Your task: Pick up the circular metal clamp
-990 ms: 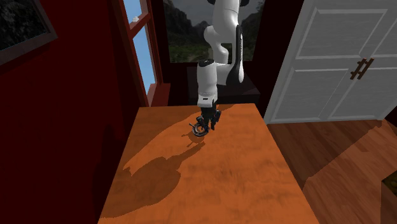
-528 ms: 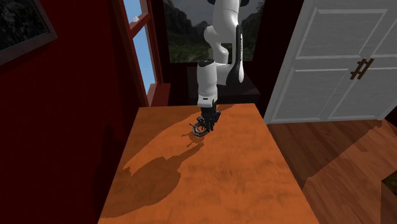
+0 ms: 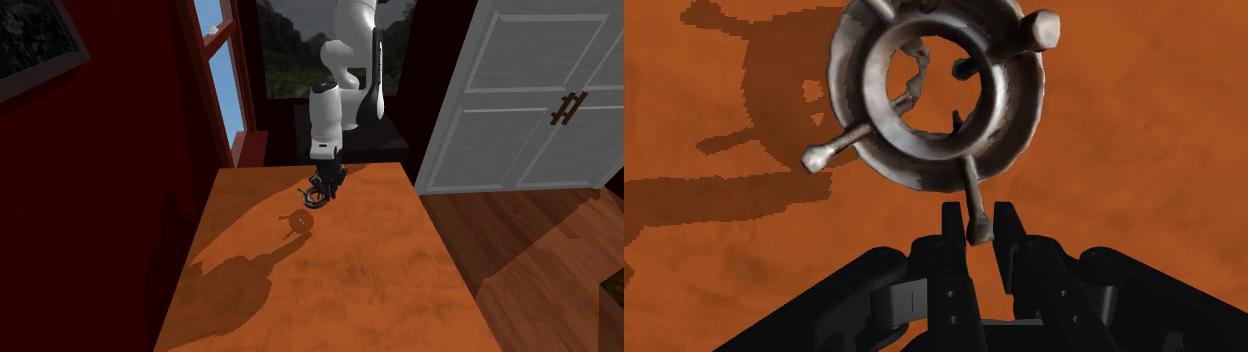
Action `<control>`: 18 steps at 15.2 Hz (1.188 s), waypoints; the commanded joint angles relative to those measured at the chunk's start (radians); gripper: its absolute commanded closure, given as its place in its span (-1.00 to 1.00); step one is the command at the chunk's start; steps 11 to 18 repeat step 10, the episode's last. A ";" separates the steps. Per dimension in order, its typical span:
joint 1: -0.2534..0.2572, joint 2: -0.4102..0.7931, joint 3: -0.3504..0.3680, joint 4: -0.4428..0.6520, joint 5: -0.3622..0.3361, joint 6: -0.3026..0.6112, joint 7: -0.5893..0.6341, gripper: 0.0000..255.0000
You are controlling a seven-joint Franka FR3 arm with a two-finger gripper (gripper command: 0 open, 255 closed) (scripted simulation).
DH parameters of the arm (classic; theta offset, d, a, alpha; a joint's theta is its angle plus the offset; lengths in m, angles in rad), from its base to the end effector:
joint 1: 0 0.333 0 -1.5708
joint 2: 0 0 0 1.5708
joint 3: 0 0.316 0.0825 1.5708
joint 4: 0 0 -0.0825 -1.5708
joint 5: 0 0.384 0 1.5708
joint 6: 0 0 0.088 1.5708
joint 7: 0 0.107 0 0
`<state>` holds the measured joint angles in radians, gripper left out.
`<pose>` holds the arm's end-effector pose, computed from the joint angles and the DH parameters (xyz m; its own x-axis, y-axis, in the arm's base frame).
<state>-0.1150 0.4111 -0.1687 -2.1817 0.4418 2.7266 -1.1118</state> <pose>0.5446 -0.1756 0.2133 0.8790 0.4332 0.1993 0.4357 -0.8995 0.0336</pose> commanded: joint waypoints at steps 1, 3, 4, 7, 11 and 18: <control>0.009 -0.023 -0.011 -0.004 -0.016 -0.019 0.015 1.00; 0.017 -0.046 -0.023 -0.007 -0.032 -0.038 0.029 1.00; 0.021 -0.057 -0.028 -0.008 -0.040 -0.049 0.037 1.00; 0.031 -0.091 -0.043 -0.009 -0.066 -0.079 0.058 1.00; 0.035 -0.103 -0.048 -0.009 -0.075 -0.091 0.067 1.00; 0.035 -0.103 -0.048 -0.009 -0.075 -0.091 0.067 1.00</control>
